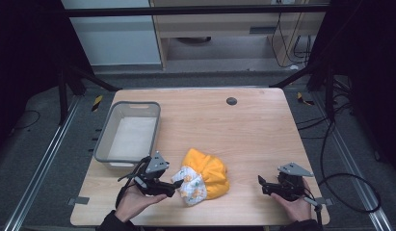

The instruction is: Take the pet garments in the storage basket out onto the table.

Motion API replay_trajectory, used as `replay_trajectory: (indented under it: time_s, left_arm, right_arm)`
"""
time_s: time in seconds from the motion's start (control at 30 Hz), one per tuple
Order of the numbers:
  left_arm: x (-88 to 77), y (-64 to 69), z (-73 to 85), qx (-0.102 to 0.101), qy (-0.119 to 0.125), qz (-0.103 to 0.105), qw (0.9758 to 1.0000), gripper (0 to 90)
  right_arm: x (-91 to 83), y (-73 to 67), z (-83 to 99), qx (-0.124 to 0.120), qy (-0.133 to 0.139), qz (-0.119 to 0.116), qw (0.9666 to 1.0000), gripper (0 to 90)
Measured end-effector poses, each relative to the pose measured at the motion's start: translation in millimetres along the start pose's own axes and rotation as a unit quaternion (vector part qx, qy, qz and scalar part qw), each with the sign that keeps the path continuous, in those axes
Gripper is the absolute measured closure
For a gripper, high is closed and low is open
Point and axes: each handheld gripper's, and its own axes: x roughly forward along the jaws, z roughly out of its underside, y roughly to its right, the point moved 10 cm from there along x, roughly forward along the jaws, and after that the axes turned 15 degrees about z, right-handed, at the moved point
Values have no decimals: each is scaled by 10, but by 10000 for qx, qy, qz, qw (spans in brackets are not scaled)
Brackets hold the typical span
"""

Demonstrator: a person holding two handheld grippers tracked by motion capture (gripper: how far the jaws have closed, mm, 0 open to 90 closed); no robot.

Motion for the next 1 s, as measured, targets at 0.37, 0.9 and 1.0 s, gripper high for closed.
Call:
replay_trajectory:
  time_s: [0.37,0.9,1.0]
  left_arm:
    - [-182,-129,166,-266,471,-305,9981,217]
    - [-414,-308,559,-636,720,-678,9931,214]
    - [-461,-352,621,-716,806,-784,9911,206]
  right_arm:
    - [0,5,4,8,-11,7,10000,82]
    - [-4,0,12,34,-49,-7,10000,77]
    - [2,10,11,5,-23,18,10000,76]
